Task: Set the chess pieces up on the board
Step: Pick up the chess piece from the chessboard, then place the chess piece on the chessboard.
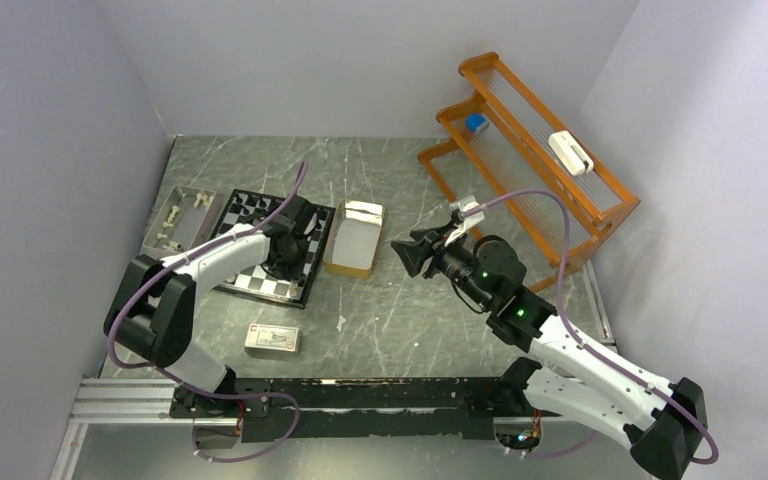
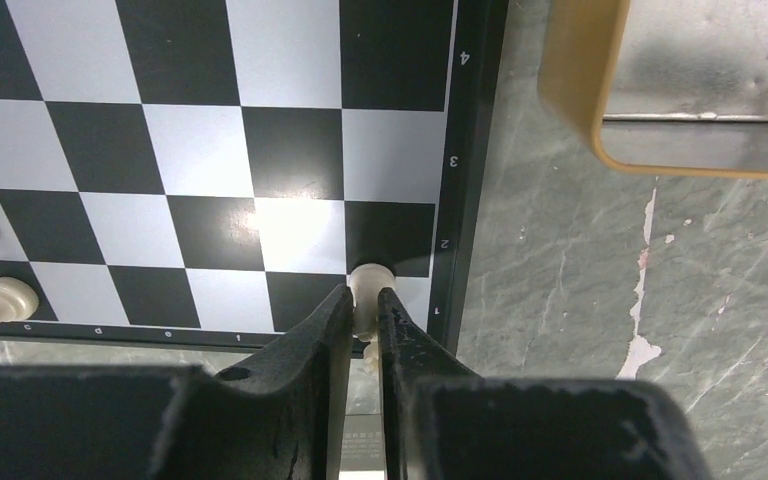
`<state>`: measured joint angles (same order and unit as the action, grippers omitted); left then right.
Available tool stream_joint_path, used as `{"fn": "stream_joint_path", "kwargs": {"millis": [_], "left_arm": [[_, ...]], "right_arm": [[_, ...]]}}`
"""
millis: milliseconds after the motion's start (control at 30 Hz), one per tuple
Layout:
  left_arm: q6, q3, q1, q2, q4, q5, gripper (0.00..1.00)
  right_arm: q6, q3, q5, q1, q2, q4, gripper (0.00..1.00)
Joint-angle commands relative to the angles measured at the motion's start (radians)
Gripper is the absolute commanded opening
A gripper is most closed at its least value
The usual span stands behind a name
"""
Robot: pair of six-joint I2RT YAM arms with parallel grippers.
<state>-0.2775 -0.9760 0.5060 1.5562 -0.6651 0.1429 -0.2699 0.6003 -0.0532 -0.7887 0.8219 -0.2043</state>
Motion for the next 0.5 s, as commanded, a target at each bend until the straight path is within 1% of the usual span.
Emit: {"fn": "stream_joint_path", "kwargs": {"millis": [0, 167, 300, 467], "left_arm": [[-0.010, -0.051, 0.007, 0.004, -0.023, 0.027, 0.20], [-0.023, -0.064, 0.006, 0.007, -0.061, 0.064, 0.20], [-0.036, -0.068, 0.006, 0.007, -0.100, 0.095, 0.22], [-0.040, -0.045, 0.006, -0.014, -0.114, 0.090, 0.21]], "right_arm": [[0.014, 0.009, -0.012, -0.001, 0.000, -0.026, 0.55], [0.014, 0.009, -0.010, -0.001, 0.000, -0.025, 0.56], [0.011, 0.004, -0.011, 0.000, -0.006, -0.027, 0.55], [0.008, 0.002, -0.010, -0.001, -0.013, -0.026, 0.55]]}}
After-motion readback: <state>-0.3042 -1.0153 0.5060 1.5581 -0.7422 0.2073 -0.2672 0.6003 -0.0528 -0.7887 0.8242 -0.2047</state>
